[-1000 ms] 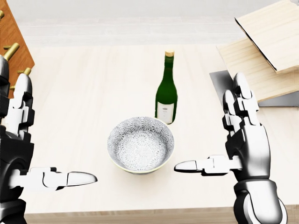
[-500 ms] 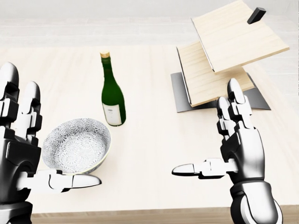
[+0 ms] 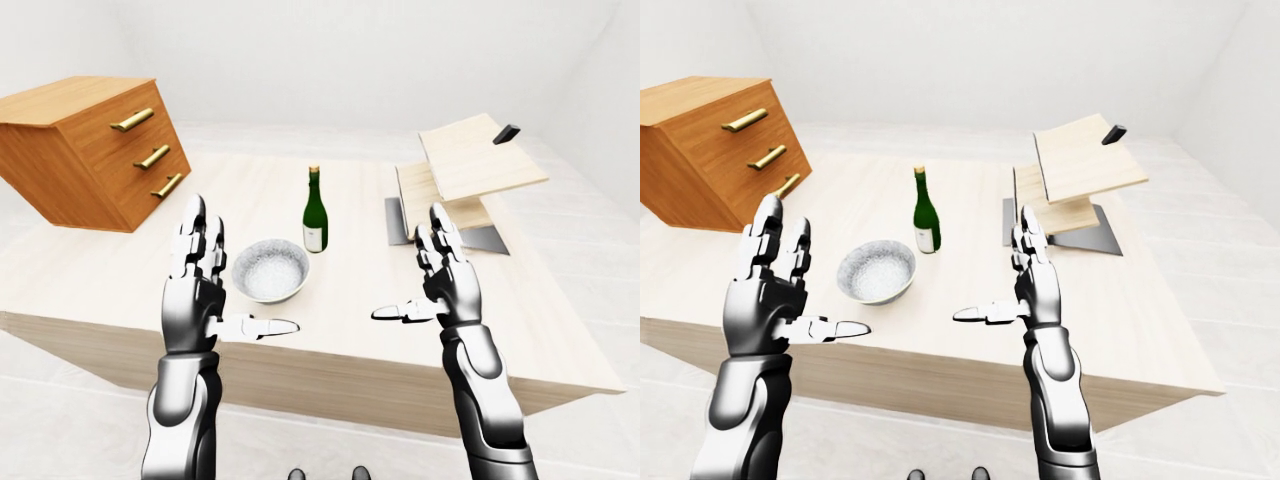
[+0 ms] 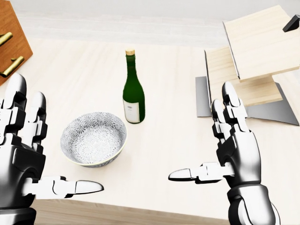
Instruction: Put the wine bottle on the wine rack.
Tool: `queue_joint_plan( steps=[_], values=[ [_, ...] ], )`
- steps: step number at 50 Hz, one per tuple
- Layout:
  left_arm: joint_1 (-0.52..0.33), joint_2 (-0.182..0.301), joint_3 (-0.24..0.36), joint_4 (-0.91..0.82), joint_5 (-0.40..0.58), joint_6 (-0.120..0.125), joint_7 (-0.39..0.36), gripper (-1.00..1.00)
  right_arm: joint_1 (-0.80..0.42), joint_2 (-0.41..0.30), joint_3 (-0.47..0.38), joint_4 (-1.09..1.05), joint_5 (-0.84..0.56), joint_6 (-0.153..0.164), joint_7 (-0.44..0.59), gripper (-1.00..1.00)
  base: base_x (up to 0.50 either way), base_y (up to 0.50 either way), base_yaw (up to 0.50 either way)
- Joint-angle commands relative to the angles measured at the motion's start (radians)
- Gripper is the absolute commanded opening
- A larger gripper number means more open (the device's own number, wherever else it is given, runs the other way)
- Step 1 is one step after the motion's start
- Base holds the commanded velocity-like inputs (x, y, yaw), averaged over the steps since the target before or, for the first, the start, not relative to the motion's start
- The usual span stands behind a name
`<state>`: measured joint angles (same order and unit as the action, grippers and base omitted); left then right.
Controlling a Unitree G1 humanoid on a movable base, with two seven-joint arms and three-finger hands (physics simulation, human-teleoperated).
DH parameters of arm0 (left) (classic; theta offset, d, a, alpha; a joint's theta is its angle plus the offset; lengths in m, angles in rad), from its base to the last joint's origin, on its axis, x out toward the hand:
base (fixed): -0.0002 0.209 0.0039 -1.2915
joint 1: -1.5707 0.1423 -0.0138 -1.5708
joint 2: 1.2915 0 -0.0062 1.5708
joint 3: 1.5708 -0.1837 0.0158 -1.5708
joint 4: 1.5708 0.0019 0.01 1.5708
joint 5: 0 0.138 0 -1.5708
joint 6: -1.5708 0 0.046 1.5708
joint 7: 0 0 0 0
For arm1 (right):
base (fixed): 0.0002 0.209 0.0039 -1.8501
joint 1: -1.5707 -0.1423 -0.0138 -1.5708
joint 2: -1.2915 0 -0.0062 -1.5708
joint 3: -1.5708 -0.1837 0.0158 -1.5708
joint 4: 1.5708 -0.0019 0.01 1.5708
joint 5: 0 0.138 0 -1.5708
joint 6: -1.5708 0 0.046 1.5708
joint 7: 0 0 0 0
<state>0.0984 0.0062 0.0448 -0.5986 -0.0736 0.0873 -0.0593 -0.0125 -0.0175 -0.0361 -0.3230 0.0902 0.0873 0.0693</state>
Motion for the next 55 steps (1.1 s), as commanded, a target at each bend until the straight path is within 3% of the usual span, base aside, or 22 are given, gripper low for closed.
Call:
queue_joint_plan(
  steps=[1,25,55],
  values=[
    [-0.003,0.001,0.003,0.019,-0.007,0.000,-0.001,1.00,-0.009,0.001,0.000,-0.007,0.006,0.000,-0.001,1.00,0.00,0.00,0.50],
    [-0.035,0.006,0.018,0.066,-0.036,0.000,-0.001,1.00,-0.024,0.008,-0.002,0.015,0.039,0.000,-0.002,1.00,0.00,0.00,0.50],
    [-0.028,0.008,0.037,0.135,-0.056,0.000,-0.010,1.00,-0.032,0.019,0.013,0.118,0.061,0.000,-0.019,1.00,0.13,-0.06,0.00]
  ],
)
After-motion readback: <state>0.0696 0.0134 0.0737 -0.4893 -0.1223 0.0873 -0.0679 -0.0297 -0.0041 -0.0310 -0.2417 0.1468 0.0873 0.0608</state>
